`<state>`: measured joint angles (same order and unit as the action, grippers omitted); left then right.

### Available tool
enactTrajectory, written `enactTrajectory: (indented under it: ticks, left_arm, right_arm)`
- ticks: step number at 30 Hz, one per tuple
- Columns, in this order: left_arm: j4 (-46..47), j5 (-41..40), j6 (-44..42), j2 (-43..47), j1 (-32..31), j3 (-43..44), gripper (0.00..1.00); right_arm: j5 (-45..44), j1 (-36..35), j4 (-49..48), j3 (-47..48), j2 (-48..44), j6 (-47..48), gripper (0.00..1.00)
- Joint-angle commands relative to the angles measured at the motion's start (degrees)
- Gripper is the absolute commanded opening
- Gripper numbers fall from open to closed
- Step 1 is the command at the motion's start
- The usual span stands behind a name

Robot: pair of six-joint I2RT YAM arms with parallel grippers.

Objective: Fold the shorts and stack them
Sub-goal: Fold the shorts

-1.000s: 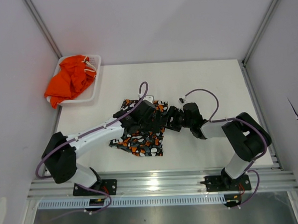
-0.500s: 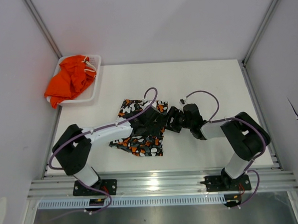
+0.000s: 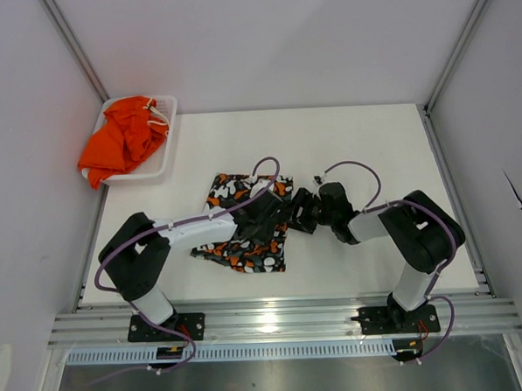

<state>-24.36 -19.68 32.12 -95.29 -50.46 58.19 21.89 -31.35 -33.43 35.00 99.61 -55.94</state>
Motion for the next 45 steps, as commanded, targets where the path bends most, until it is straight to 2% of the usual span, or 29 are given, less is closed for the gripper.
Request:
enactTrajectory:
  ticks: [1,12,15,19,38,45]
  left_arm:
    - [2.65,-1.68,1.28,1.07,-0.52,-2.11,0.63]
    - [6.69,-1.85,2.51,2.91,-0.70,-6.42,0.59]
    - [7.74,-1.94,2.77,3.53,-0.78,-7.22,0.57]
    - [9.41,-2.03,2.77,4.93,-1.13,-8.62,0.56]
    - [11.53,-2.11,2.86,7.83,-1.49,-10.56,0.54]
    - [12.23,-2.03,1.63,10.38,-2.45,-11.35,0.53]
  right_arm:
    - [0.96,0.06,-3.48,1.47,1.02,-1.27,0.68]
    - [-2.90,-0.29,4.16,1.03,-6.18,0.22,0.69]
    - [-3.34,-0.64,5.48,1.12,-7.59,-0.48,0.74]
    - [-3.26,-1.16,5.39,1.03,-7.86,-1.53,0.76]
    - [-2.82,-3.63,0.21,3.67,0.31,-5.58,0.73]
    - [-1.94,-3.71,-1.99,5.95,4.09,-7.07,0.65]
